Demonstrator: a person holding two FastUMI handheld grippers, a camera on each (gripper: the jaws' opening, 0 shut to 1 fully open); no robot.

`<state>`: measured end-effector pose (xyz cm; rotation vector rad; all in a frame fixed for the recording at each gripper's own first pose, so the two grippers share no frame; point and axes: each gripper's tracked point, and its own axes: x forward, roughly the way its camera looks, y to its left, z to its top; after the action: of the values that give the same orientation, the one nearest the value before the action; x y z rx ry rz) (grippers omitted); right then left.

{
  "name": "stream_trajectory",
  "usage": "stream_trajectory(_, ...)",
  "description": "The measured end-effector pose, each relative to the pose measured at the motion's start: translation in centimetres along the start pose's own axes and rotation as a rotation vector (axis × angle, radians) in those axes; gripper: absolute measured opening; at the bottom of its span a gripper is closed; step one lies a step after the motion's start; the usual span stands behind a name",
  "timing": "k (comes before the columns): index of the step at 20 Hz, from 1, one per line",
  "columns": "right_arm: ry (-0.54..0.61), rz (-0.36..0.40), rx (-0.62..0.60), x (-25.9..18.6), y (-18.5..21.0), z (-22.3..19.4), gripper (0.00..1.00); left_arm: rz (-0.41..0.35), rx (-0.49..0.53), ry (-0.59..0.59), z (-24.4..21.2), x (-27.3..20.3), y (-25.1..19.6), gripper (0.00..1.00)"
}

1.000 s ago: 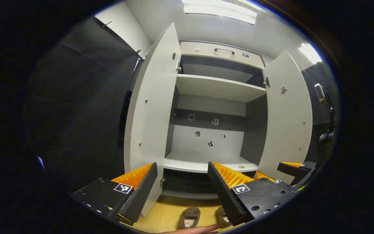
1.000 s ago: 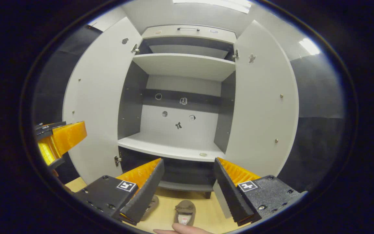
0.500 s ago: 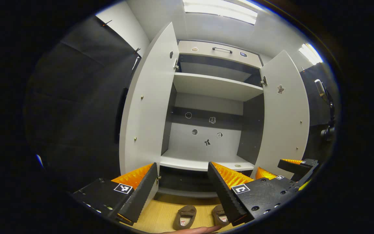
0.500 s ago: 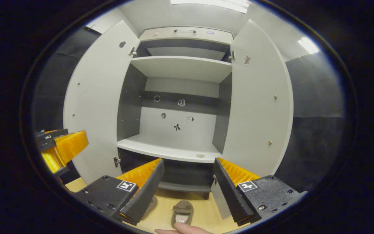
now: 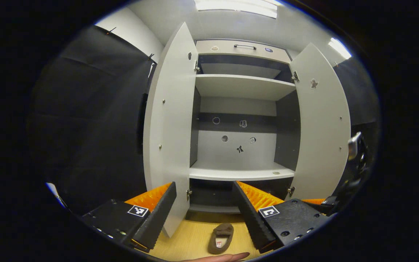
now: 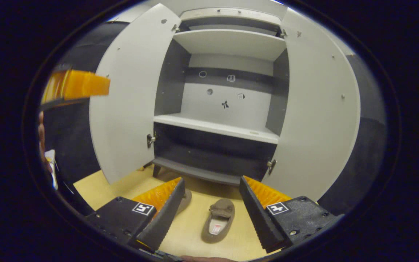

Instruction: Grab one shoe with the right hand and put it into the shoe cabinet, grab the other shoe with the left hand and put it into the shoe cabinet; then close the right door with the right hand and the left door with the left hand.

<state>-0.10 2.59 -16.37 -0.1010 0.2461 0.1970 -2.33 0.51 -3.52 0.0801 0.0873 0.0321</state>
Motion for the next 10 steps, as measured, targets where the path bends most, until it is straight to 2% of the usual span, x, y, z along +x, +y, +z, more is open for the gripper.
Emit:
stream_trajectory(3,0.15,0.032,-0.061,3.0,0.8,-8.4,0.97,0.017,-0.011,0.072,-2.4,-0.8,1.2,0.94)
stream_trajectory(6,0.301,0.04,-0.126,5.9,1.0,-15.1,0.87,0.063,0.025,0.174,-5.4,-1.4,2.7,0.94)
stream_trajectory(7,0.352,0.038,-0.132,6.4,0.8,-16.9,0.86,0.072,0.038,0.197,-6.0,-1.5,2.9,0.94)
stream_trajectory(8,0.404,0.038,-0.117,6.9,1.0,-18.3,0.84,0.073,0.046,0.212,-6.5,-1.6,2.9,0.94)
stream_trajectory(10,0.387,0.014,-0.114,7.9,0.9,-17.8,0.8,0.069,0.069,0.218,-6.8,-1.8,2.5,0.94)
